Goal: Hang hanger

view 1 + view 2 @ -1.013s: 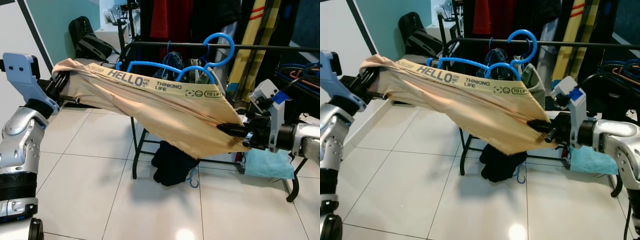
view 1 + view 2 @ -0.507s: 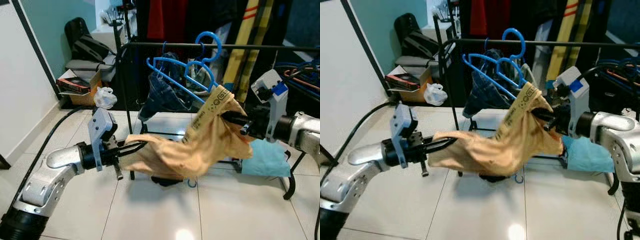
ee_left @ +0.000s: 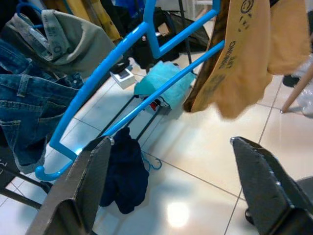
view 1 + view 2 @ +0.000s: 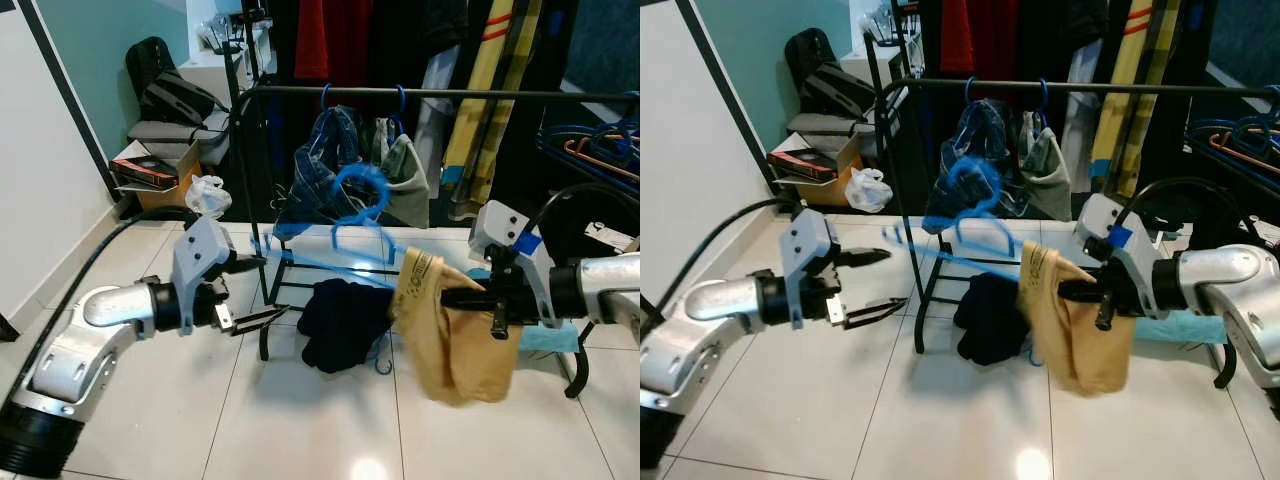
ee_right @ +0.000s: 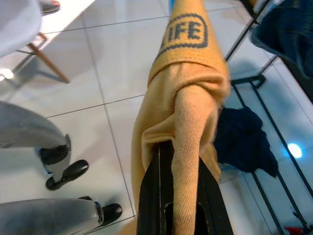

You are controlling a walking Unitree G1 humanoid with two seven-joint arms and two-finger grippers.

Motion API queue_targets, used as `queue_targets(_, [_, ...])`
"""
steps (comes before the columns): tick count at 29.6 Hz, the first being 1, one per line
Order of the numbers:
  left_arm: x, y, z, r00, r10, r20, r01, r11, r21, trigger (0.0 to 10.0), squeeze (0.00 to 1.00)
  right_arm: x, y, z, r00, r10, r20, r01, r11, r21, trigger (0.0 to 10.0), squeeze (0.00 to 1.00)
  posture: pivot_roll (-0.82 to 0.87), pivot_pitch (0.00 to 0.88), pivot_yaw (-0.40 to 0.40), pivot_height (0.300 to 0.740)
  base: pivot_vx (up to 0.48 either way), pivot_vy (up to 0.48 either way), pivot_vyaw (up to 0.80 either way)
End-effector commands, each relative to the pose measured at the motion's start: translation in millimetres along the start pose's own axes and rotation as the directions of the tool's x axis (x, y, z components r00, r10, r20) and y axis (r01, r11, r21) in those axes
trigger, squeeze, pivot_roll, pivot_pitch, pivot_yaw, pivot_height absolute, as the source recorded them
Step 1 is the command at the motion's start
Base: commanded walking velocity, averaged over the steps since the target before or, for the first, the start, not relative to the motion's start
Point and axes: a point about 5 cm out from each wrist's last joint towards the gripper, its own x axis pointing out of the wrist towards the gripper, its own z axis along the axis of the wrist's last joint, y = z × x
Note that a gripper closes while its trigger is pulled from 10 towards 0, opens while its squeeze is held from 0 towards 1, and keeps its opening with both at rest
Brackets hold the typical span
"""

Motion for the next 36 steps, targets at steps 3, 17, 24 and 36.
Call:
queue_targets(3, [-7.7,3.9,25,0.994,0.001,0.110,-0.003,1.000,0.018,10.0,1.00,0.2,1.6,8,0.998,0.067,-0.014,-0.067,0.994,-0.088,0.0,0.00,-0.11,0.000,0.040,0.740,0.000,0.000,0.00])
queue_targets(17, [12.4,-38.4,40,0.897,-0.204,0.393,0.315,0.918,-0.241,10.0,0.00,10.6,7.0,26,0.970,0.237,-0.061,-0.245,0.942,-0.230,0.0,0.00,-0.11,0.000,0.041,0.740,0.000,0.000,0.00])
queue_targets(24, [13.4,-46.4,39,0.890,-0.258,0.376,0.364,0.899,-0.245,10.0,0.00,14.0,9.2,35,0.958,0.284,-0.022,-0.281,0.926,-0.251,0.0,0.00,-0.11,0.000,0.044,0.740,0.000,0.000,0.00])
queue_targets(36, [16.0,-51.3,32,0.912,-0.276,0.304,0.361,0.893,-0.270,0.0,0.00,11.0,8.9,46,0.944,0.330,0.009,-0.315,0.907,-0.279,0.0,0.00,-0.11,0.000,0.043,0.740,0.000,0.000,0.00])
